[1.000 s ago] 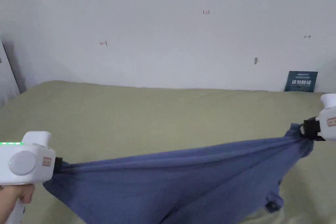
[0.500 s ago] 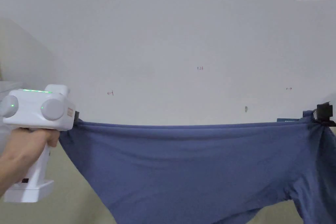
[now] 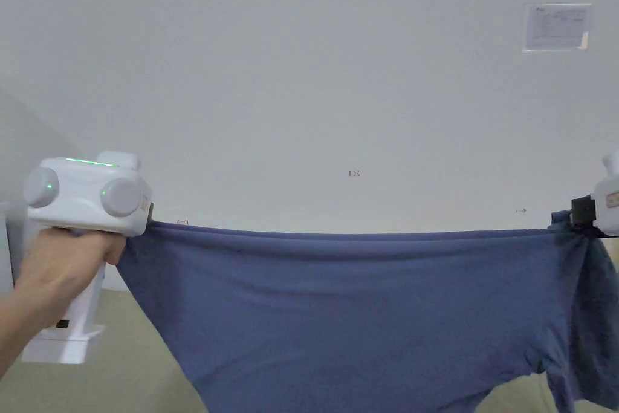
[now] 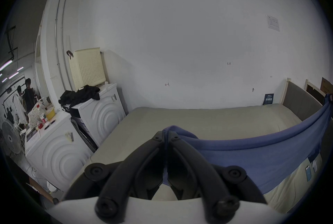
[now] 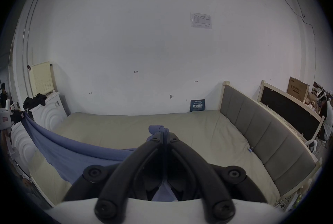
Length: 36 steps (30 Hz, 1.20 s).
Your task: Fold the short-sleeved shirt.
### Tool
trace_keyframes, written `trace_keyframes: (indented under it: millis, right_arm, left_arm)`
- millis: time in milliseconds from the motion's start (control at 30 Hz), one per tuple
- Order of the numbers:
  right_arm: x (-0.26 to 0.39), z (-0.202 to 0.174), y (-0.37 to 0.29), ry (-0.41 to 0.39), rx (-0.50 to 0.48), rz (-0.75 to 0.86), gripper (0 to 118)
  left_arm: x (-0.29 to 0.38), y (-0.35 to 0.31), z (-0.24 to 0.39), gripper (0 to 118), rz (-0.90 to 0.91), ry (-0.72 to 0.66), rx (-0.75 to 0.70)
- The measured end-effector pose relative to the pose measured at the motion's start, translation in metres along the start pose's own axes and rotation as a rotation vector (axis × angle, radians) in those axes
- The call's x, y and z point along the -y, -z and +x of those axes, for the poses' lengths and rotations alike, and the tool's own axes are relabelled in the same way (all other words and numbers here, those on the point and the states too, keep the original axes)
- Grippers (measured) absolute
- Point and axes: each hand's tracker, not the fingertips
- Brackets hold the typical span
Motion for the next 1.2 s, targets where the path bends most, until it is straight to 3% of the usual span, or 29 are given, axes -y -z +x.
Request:
trace_keyframes:
  millis: [267, 433, 700, 833, 1000, 1200]
  right_arm:
    - [-0.023, -0.006, 0.08, 0.021, 0.024, 0.027, 4]
    - [-0.019, -0.016, 0.131, -0.014, 0.034, 0.016, 4]
    - [0.033, -0.033, 0.193, -0.039, 0.027, -0.063, 4]
    - [0.077, -0.033, 0.207, 0.003, 0.01, -0.106, 4]
    - [0.161, -0.02, 0.186, 0.051, -0.012, -0.244, 4]
    - [0.261, -0.001, 0.102, 0.008, -0.032, -0.345, 4]
  left_arm:
    - [-0.032, 0.067, 0.028, 0, 0.038, -0.012, -0.041]
    - [-0.033, 0.113, 0.039, 0, 0.044, 0.011, -0.057]
    - [0.018, 0.18, 0.048, 0, -0.029, 0.013, -0.071]
    - [0.066, 0.193, 0.049, 0, -0.095, 0.012, -0.057]
    - [0.144, 0.177, 0.044, 0, -0.202, 0.038, 0.001]
    - [0.237, 0.108, 0.026, 0, -0.294, 0.034, 0.072]
